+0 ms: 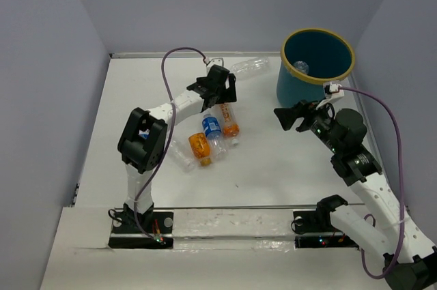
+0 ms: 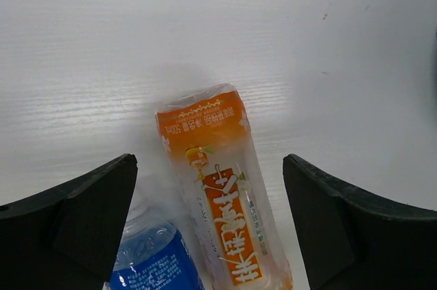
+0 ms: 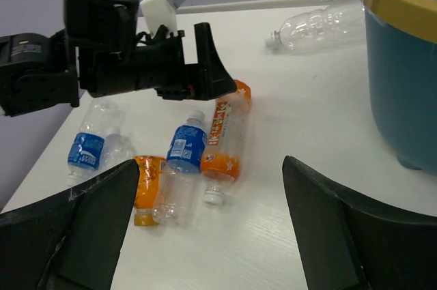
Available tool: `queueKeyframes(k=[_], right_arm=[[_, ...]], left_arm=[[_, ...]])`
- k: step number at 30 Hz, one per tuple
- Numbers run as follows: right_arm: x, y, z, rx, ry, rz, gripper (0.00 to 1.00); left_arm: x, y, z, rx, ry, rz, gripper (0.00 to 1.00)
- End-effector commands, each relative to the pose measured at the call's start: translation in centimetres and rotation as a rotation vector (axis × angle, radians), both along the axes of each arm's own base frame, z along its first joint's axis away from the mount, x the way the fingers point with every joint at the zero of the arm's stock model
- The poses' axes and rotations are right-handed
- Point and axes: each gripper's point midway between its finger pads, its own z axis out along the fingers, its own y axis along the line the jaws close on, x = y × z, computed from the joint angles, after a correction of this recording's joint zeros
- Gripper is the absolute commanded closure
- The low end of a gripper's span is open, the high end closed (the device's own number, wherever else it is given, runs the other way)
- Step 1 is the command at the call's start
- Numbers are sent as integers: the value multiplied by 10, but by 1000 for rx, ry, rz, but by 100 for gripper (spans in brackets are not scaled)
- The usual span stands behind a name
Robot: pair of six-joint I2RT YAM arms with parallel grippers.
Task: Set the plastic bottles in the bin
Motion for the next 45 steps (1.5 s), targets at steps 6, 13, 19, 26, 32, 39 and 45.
queueKeyframes(k=[6, 13, 19, 26, 32, 39, 45], right_arm=[[-20, 14, 3, 36, -12, 105, 9], [-20, 16, 2, 37, -12, 119, 10], [-23, 15, 1, 37, -8, 122, 10], [-28, 10, 10, 22, -25, 109, 10], [-47, 5, 0, 30, -6, 117, 10], [-48, 3, -48, 29, 130, 89, 11], [-45, 8, -98, 84, 268, 73, 27]], left_arm=[[16, 1, -22, 65, 48, 30, 7], [21, -9, -38, 32, 69, 17, 10], [24, -9, -42, -56, 46, 35, 40], [28, -23, 28, -187, -74, -12, 51], [17, -29, 120, -311, -199, -75, 51], [-9, -22, 287, -466, -514, -132, 51], [-32, -34, 406, -548, -777, -133, 53]])
